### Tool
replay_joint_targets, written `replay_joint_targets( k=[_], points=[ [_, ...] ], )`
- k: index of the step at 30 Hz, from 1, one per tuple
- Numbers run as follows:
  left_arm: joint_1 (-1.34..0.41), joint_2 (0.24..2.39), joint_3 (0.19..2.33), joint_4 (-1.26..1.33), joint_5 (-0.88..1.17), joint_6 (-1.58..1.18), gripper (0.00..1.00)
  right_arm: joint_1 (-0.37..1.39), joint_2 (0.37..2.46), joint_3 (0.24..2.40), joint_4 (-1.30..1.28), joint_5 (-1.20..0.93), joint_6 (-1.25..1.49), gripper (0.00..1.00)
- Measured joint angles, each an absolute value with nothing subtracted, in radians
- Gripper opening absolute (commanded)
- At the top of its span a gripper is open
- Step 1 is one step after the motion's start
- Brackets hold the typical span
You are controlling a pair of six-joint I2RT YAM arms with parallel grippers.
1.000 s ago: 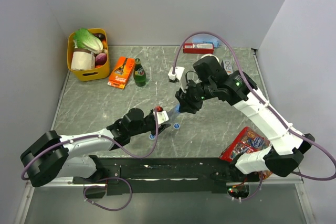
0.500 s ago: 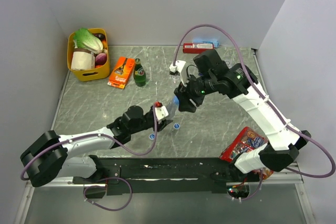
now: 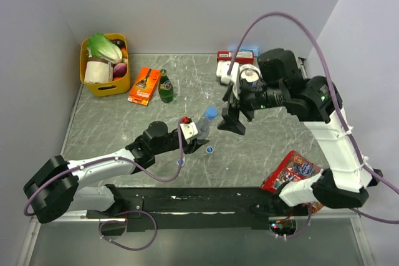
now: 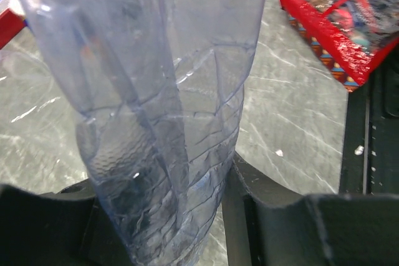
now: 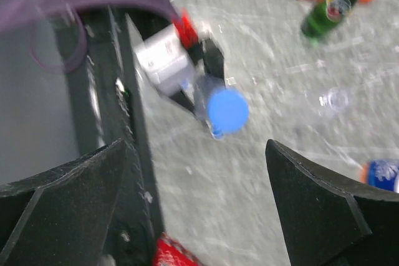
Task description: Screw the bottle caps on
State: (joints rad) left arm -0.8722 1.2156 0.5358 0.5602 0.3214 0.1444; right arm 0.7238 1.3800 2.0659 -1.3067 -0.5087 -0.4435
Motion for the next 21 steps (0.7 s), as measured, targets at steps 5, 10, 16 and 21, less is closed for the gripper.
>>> replay_joint_targets(
  k=[5, 10, 16, 21],
  points=[
    [-0.841, 1.216, 0.558, 0.522, 0.439, 0.191, 0.01, 0.709, 1.245, 1.793, -1.277, -0.477, -0.721, 0.89],
    [-0.83, 1.227, 0.611, 0.408, 0.558, 0.286, 0.01, 0.709, 1.153, 1.689, -1.241, -0.503, -1.005, 0.85],
    [-0.826, 1.262, 0.679, 0.276, 0.636, 0.411, 0.01, 0.716, 1.092, 1.681, -1.221, -0.575, -1.302, 0.79],
    [-0.825, 1.28, 0.695, 0.218, 0.66, 0.473, 0.01, 0.733, 1.061, 1.641, -1.275, -0.619, -1.495, 0.71]
  ],
)
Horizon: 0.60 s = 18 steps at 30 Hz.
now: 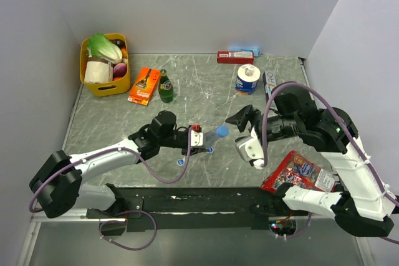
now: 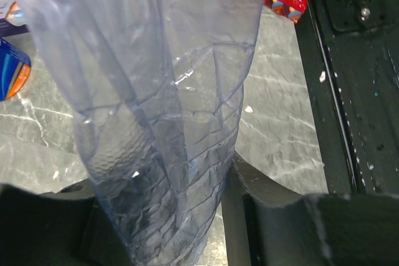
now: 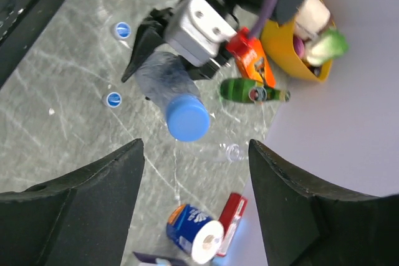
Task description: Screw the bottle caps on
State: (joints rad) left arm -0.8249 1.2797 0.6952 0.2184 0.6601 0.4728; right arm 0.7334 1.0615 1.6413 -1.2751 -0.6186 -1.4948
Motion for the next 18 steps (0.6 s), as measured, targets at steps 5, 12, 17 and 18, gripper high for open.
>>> replay_joint_targets(
  k=[5, 12, 17, 18],
  points=[
    [-0.825, 1.29, 0.706, 0.192, 0.669, 0.512, 0.01, 0.739, 1.071, 1.628, -1.321, -0.641, -1.616, 0.69],
    [-0.825, 1.29, 0.709, 0.187, 0.675, 0.542, 0.01, 0.758, 1.096, 1.6, -1.341, -0.649, -1.694, 0.65],
    [-0.825, 1.294, 0.714, 0.171, 0.676, 0.567, 0.01, 0.766, 1.121, 1.6, -1.341, -0.649, -1.708, 0.6],
    [-0.825, 1.294, 0.715, 0.167, 0.677, 0.573, 0.01, 0.767, 1.126, 1.6, -1.341, -0.648, -1.712, 0.59]
  ],
)
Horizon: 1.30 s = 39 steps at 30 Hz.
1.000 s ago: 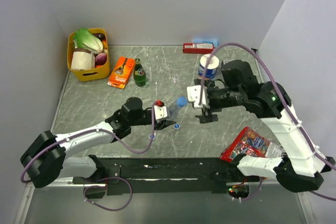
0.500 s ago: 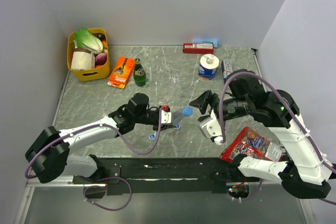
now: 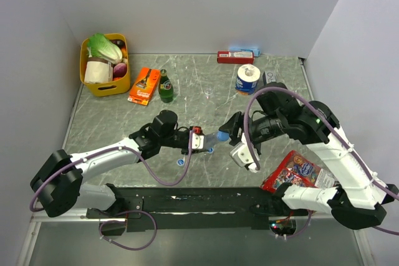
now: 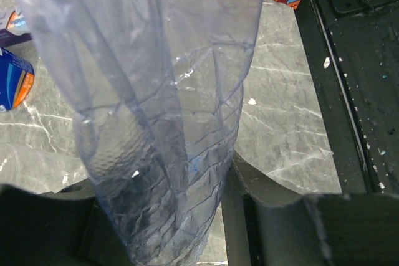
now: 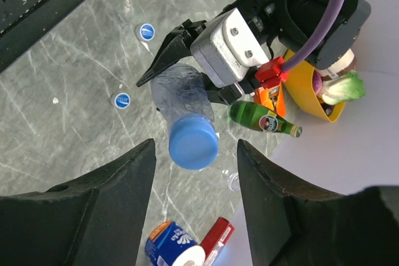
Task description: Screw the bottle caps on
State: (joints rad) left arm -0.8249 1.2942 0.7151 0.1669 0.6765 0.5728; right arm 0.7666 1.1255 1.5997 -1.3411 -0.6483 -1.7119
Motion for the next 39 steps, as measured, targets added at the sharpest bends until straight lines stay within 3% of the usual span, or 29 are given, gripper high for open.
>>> replay_joint_targets(
  k=[15, 18, 23, 29, 39],
  points=[
    [-0.823, 1.294, 0.719, 0.152, 0.675, 0.61, 0.01, 0.779, 1.169, 1.6, -1.349, -0.635, -1.73, 0.45],
    [-0.821, 1.294, 0.719, 0.154, 0.673, 0.609, 0.01, 0.782, 1.17, 1.6, -1.35, -0.626, -1.726, 0.37],
    [-0.82, 1.297, 0.719, 0.163, 0.641, 0.59, 0.01, 0.783, 1.194, 1.614, -1.348, -0.6, -1.636, 0.15],
    [-0.822, 1.308, 0.71, 0.228, 0.508, 0.466, 0.01, 0.769, 1.306, 1.718, -1.308, -0.542, -1.32, 0.0],
    [-0.911, 1.352, 0.709, 0.221, 0.179, 0.266, 0.01, 0.587, 1.419, 1.715, -1.227, -0.554, -0.56, 0.0]
  ],
)
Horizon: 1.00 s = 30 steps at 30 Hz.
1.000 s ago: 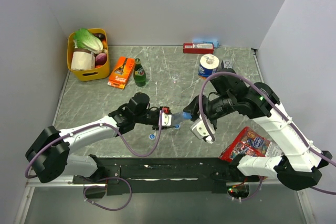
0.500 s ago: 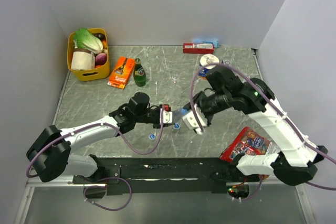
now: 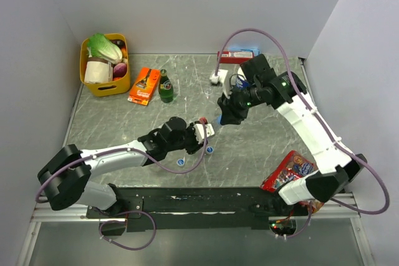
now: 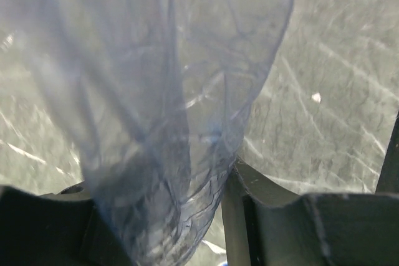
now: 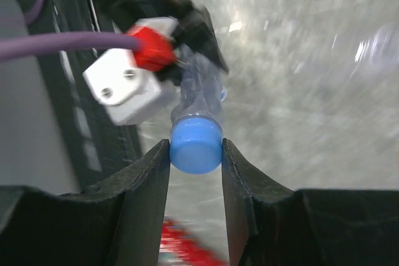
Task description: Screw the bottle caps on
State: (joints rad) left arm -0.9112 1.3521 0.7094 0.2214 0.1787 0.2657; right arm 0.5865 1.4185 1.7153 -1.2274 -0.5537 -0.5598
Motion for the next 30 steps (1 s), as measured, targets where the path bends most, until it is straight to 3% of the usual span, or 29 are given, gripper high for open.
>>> replay_joint_targets(
  k=[2, 6, 8, 13, 15, 24, 30],
  points=[
    [-0.919, 1.364, 0.715, 0.199, 0.15, 0.249, 0.01, 0.521, 1.438, 1.686, -1.225, -0.567, -0.43, 0.0],
    [-0.927, 1.385, 0.739, 0.186, 0.123, 0.222, 0.01, 0.41, 1.507, 1.721, -1.26, -0.617, -0.267, 0.58],
    [-0.926, 1.387, 0.761, 0.187, 0.11, 0.2, 0.01, 0.369, 1.563, 1.809, -1.293, -0.656, -0.234, 0.67],
    [-0.913, 1.386, 0.845, 0.231, 0.117, 0.179, 0.01, 0.28, 1.726, 2.262, -1.331, -0.775, -0.284, 0.7],
    [-0.91, 1.386, 0.862, 0.236, 0.144, 0.18, 0.01, 0.25, 1.709, 2.322, -1.311, -0.833, -0.37, 0.71],
    [-0.868, 1.386, 0.875, 0.149, 0.33, 0.292, 0.01, 0.4, 1.161, 1.713, -1.327, -0.85, -1.021, 0.74],
    [-0.854, 1.404, 0.927, 0.053, 0.43, 0.448, 0.01, 0.459, 1.005, 1.504, -1.299, -0.759, -1.301, 0.73]
  ],
)
